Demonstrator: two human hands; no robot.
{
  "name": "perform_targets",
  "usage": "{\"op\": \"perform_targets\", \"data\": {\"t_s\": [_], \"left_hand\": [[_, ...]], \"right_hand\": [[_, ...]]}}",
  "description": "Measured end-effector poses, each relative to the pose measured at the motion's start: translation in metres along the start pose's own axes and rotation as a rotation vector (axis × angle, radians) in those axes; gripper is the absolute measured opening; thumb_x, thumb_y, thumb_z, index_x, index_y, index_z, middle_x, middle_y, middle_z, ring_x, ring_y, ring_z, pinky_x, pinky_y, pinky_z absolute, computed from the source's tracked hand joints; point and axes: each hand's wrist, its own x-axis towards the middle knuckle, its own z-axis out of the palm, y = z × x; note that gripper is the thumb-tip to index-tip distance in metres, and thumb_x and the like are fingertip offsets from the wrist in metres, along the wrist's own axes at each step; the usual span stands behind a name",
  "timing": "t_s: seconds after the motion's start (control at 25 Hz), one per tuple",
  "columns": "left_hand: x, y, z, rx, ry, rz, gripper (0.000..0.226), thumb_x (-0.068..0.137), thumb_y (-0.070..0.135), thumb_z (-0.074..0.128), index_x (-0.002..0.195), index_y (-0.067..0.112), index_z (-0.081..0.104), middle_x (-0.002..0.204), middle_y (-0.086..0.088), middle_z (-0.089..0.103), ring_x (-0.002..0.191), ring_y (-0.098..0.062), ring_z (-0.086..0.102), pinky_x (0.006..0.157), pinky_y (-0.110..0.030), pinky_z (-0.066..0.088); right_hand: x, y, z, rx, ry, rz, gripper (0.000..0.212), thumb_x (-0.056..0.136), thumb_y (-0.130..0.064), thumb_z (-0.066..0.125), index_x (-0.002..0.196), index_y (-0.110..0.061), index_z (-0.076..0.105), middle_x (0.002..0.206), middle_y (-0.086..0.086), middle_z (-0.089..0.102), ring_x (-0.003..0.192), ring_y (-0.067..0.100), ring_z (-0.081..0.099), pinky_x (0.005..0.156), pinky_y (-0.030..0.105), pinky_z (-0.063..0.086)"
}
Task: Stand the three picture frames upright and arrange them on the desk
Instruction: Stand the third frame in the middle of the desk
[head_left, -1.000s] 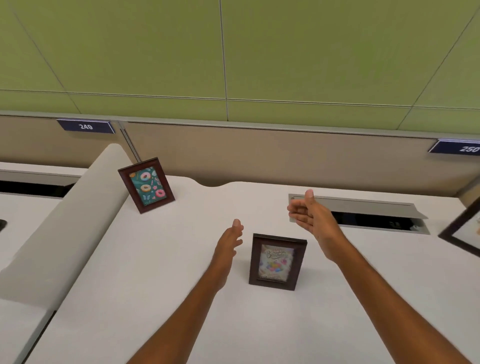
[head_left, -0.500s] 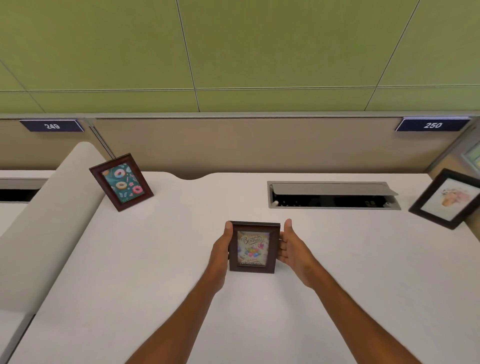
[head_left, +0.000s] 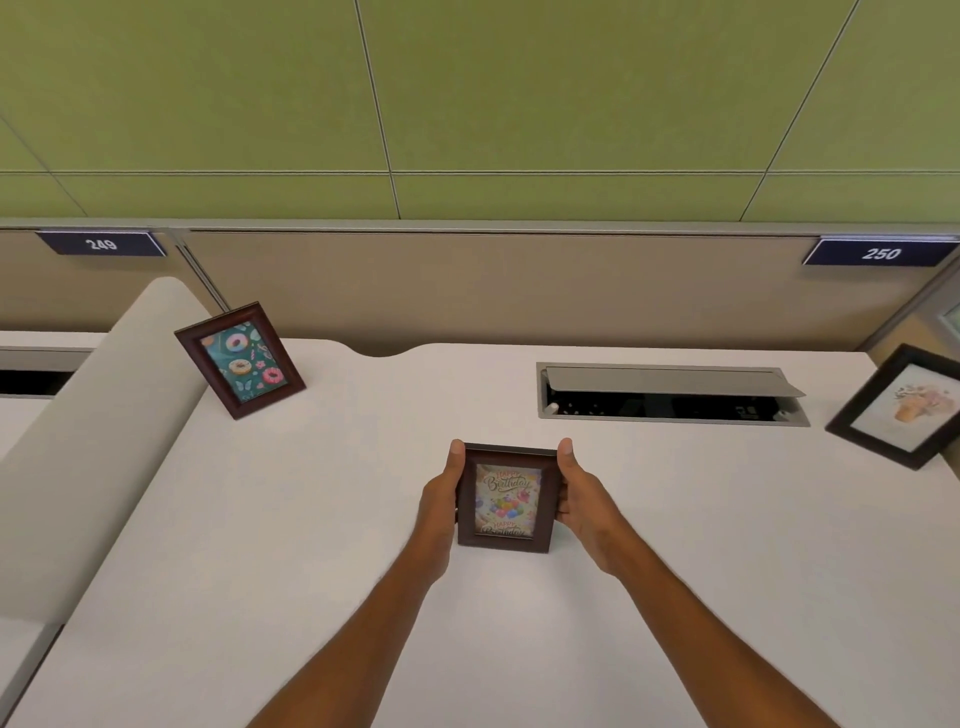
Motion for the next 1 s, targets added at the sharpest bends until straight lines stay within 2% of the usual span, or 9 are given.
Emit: {"op": "perform_targets", "data": {"t_s": [0.16,0.28,0.4,0.52,0.64,0.8,0.92,1.0], "left_hand": [[0.013,0.015,0.003,0.001,0.014,0.012,0.058,0.09,0.093,0.04,0.105,0.058,0.083,0.107,0.018,0.087,0.095,0.001,0.082,0.064,-0.01,0.06],[0.032,0.035,0.005,-0.009,0.02,0.041,0.054,0.087,0.093,0.041,0.1,0.061,0.083,0.104,0.02,0.086,0.093,0.003,0.082,0.063,-0.009,0.06],[0.056,0.06,0.005,-0.014,0.029,0.072,0.055,0.083,0.096,0.042,0.097,0.062,0.082,0.101,0.021,0.086,0.091,0.004,0.082,0.064,-0.011,0.061],[0.085,0.084,0.004,-0.007,0.047,0.092,0.053,0.093,0.092,0.037,0.094,0.063,0.082,0.099,0.023,0.086,0.089,0.005,0.081,0.078,-0.026,0.058],[0.115,0.106,0.001,0.004,0.062,0.065,0.063,0.098,0.088,0.037,0.101,0.047,0.085,0.099,0.021,0.086,0.096,-0.006,0.083,0.088,-0.036,0.056],[0.152,0.13,-0.004,0.018,0.042,0.049,0.059,0.101,0.084,0.037,0.112,0.041,0.075,0.094,0.023,0.086,0.109,-0.011,0.075,0.09,-0.037,0.056],[0.178,0.14,-0.006,0.021,0.039,0.061,0.055,0.102,0.083,0.036,0.113,0.042,0.071,0.111,0.014,0.081,0.11,-0.012,0.073,0.099,-0.041,0.053],[0.194,0.143,-0.005,0.018,0.028,0.058,0.055,0.101,0.083,0.036,0.114,0.042,0.07,0.116,0.013,0.078,0.11,-0.011,0.073,0.098,-0.041,0.052]], "right_hand": [[0.013,-0.016,0.0,-0.004,0.004,-0.031,0.074,0.084,-0.091,0.044,0.121,-0.036,0.076,0.118,-0.007,0.084,0.11,0.011,0.08,0.101,0.035,0.058],[0.028,-0.041,0.003,-0.005,0.005,-0.064,0.074,0.085,-0.091,0.044,0.125,-0.036,0.074,0.118,-0.009,0.084,0.11,0.01,0.079,0.095,0.032,0.059],[0.049,-0.073,0.008,0.001,0.018,-0.095,0.068,0.082,-0.089,0.048,0.117,-0.037,0.074,0.112,-0.01,0.085,0.109,0.012,0.079,0.091,0.031,0.059],[0.074,-0.104,0.015,-0.026,0.035,-0.115,0.067,0.086,-0.089,0.043,0.113,-0.036,0.074,0.118,-0.004,0.082,0.114,0.017,0.076,0.103,0.04,0.056],[0.102,-0.13,0.02,-0.039,0.023,-0.111,0.067,0.093,-0.088,0.038,0.11,-0.036,0.076,0.119,-0.002,0.082,0.11,0.017,0.077,0.097,0.039,0.057],[0.141,-0.155,0.025,-0.045,0.003,-0.12,0.063,0.096,-0.085,0.035,0.11,-0.037,0.073,0.116,-0.005,0.08,0.11,0.015,0.075,0.098,0.039,0.054],[0.167,-0.166,0.028,-0.052,0.004,-0.121,0.064,0.097,-0.084,0.034,0.114,-0.035,0.07,0.115,-0.005,0.079,0.108,0.015,0.075,0.099,0.04,0.054],[0.182,-0.171,0.028,-0.062,0.003,-0.117,0.066,0.098,-0.083,0.033,0.121,-0.032,0.069,0.116,-0.003,0.079,0.107,0.015,0.075,0.098,0.038,0.055]]}}
